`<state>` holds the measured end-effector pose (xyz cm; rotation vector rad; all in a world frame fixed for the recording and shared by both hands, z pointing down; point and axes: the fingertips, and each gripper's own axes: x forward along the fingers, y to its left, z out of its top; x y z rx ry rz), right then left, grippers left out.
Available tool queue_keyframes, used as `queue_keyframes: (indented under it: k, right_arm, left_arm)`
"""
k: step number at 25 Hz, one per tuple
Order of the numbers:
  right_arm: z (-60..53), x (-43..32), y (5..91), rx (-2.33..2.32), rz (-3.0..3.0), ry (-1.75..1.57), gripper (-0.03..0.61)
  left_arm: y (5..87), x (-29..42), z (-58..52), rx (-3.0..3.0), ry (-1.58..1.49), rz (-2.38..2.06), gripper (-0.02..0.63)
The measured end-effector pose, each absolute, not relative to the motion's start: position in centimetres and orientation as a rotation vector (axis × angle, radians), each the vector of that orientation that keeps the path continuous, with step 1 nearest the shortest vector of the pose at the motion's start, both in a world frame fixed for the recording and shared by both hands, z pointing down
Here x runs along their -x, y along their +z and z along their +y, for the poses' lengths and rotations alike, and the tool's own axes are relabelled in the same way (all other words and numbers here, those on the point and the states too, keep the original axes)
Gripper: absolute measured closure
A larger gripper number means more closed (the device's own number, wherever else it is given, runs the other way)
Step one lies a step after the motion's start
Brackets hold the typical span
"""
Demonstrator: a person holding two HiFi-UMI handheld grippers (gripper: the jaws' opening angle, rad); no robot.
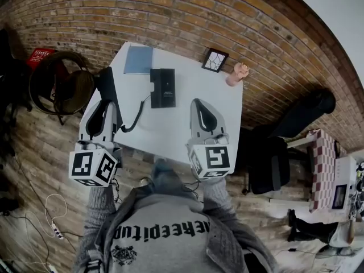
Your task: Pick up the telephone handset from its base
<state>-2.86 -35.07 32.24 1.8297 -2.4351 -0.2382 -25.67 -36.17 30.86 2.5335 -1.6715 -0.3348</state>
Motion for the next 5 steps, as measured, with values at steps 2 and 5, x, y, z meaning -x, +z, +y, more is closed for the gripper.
queue_keyframes:
  k: [2,5]
  right_arm:
    - [-35.34,2.73,32.31,-1.835,-2.433,-0.239,0.574]
    - [-35.78,2.51,32.38,-1.839,-2.429,-0.240,0.574]
  left_arm:
    - [30.92,25.58,-36.48,-2.532,-0.335,-1.670,0.543]
    - [30.96,25.38,-36.98,-2.532,-0.334,-1.669,0.543]
